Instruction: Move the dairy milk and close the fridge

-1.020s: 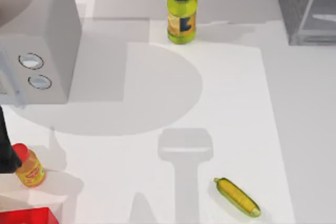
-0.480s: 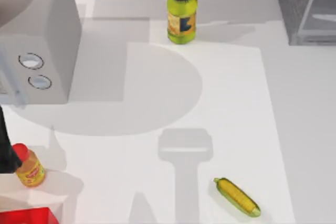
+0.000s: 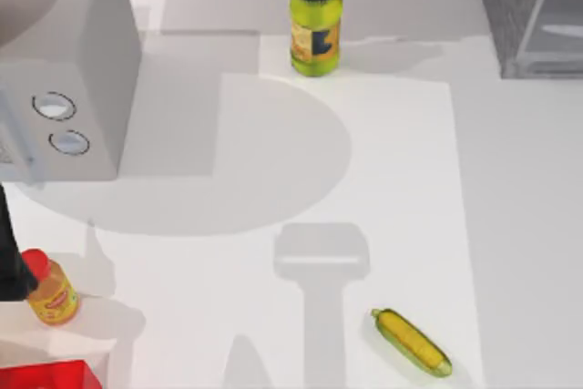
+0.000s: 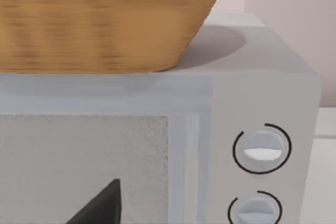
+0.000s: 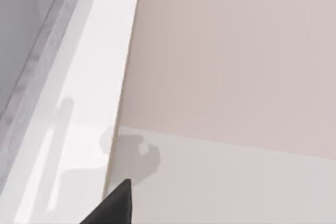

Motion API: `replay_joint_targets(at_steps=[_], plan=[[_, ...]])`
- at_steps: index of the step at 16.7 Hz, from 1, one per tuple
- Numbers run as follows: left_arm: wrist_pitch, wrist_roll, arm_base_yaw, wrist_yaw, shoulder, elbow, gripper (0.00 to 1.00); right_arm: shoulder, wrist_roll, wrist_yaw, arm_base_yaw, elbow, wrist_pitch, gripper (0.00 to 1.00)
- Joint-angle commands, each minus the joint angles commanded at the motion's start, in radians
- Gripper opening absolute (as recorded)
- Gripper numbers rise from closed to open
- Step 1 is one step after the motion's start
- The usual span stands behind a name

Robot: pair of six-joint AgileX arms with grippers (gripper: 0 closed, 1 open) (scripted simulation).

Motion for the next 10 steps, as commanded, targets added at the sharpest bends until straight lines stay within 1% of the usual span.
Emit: replay_joint_targets(at_steps=[3, 5, 7, 10], plan=[[0.0, 0.0, 0.0, 0.0, 0.0, 0.0, 1.0, 0.001, 0.23, 0.052, 0.118, -0.028, 0.152, 1.0], [0.0, 0.0, 0.0, 0.0, 0.0, 0.0, 1.0, 0.005, 0.338, 0.079, 0.172, -0.05, 0.208, 1.0], [0.0, 0.0, 0.0, 0.0, 0.0, 0.0, 1.0, 0.009, 0.405, 0.098, 0.205, -0.068, 0.233, 1.0], [0.0, 0.0, 0.0, 0.0, 0.0, 0.0, 1.0, 0.011, 0.427, 0.105, 0.216, -0.075, 0.237, 1.0]])
